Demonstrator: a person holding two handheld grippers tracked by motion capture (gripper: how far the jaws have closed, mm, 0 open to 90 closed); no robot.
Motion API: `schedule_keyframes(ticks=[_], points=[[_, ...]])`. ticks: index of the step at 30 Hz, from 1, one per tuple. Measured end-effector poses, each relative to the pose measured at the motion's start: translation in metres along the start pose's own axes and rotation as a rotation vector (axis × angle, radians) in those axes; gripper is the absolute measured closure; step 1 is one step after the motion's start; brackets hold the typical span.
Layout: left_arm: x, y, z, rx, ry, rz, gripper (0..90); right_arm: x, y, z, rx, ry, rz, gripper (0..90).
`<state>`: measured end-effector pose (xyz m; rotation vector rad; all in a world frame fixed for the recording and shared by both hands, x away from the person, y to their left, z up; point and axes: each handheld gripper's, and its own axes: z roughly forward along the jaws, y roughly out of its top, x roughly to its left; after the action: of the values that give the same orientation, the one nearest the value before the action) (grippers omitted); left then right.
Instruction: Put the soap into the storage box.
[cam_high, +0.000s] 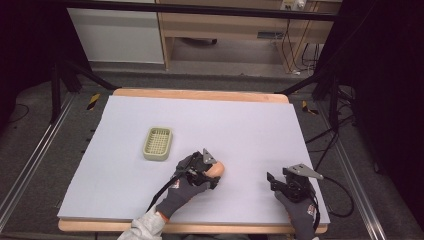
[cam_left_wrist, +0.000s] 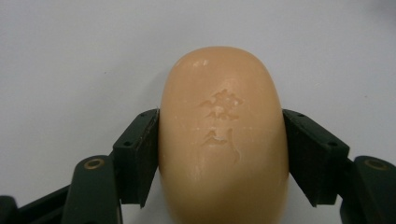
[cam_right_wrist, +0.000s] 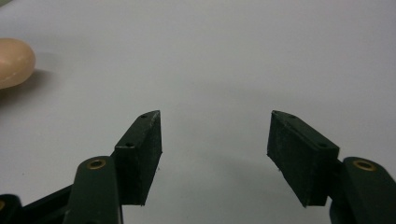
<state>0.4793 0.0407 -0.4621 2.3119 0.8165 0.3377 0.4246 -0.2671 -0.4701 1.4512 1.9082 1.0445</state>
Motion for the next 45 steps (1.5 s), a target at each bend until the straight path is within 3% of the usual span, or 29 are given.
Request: schedule_keyframes(ticks=[27,45], points=[[0.014,-0.001,-0.041,-0.040,0.012,-0.006,31.7,0.000,0.000,0.000,-0.002,-0.002,0.001,35.5],[0.043,-0.020,-0.071,-0.083,0.055,-0.072,31.7,-0.001,0.000,0.000,-0.002,0.001,0.002,35.4]])
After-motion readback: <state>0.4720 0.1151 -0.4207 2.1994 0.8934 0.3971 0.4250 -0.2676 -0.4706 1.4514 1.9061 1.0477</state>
